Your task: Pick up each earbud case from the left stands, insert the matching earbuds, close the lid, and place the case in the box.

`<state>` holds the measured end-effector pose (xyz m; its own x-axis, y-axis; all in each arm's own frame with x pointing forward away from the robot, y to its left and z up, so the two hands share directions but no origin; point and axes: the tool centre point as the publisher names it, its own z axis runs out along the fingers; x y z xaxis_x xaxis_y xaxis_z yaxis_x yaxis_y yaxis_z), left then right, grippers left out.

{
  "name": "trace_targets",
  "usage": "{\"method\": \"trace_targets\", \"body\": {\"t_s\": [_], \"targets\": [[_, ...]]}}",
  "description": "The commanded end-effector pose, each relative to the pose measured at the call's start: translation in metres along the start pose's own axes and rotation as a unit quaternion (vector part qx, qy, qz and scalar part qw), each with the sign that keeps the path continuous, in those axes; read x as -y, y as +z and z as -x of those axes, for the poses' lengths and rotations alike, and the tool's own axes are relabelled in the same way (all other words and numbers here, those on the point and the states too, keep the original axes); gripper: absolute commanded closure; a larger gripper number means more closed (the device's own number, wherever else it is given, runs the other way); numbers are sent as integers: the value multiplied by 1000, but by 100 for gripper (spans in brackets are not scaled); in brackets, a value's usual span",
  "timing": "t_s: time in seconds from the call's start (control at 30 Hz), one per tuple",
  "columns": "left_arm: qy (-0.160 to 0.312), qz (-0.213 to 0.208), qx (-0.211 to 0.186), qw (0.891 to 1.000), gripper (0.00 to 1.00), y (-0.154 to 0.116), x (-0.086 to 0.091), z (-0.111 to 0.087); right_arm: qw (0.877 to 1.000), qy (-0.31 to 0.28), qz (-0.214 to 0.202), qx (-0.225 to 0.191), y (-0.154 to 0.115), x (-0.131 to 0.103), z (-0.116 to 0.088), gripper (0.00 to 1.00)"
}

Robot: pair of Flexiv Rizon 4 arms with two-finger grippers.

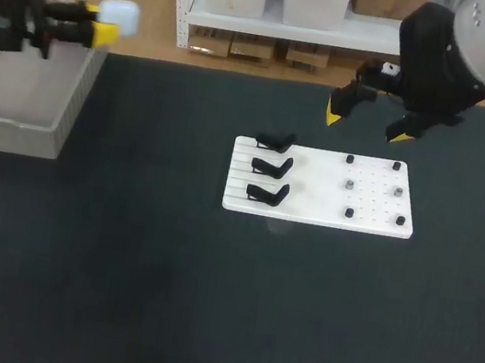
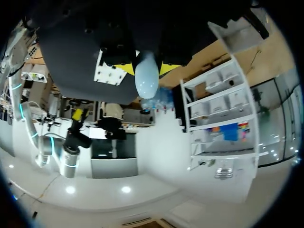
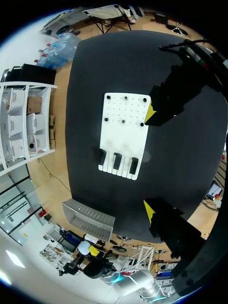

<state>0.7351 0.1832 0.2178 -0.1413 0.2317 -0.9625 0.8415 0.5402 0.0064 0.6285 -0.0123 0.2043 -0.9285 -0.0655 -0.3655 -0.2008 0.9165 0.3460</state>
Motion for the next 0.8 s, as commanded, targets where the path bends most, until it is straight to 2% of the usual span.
{"method": "trace_targets", "body": {"t_s": [0.03, 0.07, 0.27, 0.43, 0.57, 0.8], "targets": [[-22, 167, -24, 985, 100, -31, -24, -19, 1000, 1, -2, 6, 0, 1, -3, 0], [-35, 177, -20, 983, 100, -36, -30, -24, 1000, 1, -2, 6, 0, 1, -3, 0], [-54, 232, -56, 970, 100, -61, -73, -53, 1000, 1, -2, 6, 0, 1, -3, 0], [-72, 252, -77, 962, 100, -72, -99, -74, 1000, 1, -2, 6, 0, 1, -3, 0], [-81, 262, -94, 957, 100, -78, -115, -88, 1000, 1, -2, 6, 0, 1, -3, 0], [-91, 259, -116, 955, 100, -80, -130, -105, 1000, 1, -2, 6, 0, 1, -3, 0]]}}
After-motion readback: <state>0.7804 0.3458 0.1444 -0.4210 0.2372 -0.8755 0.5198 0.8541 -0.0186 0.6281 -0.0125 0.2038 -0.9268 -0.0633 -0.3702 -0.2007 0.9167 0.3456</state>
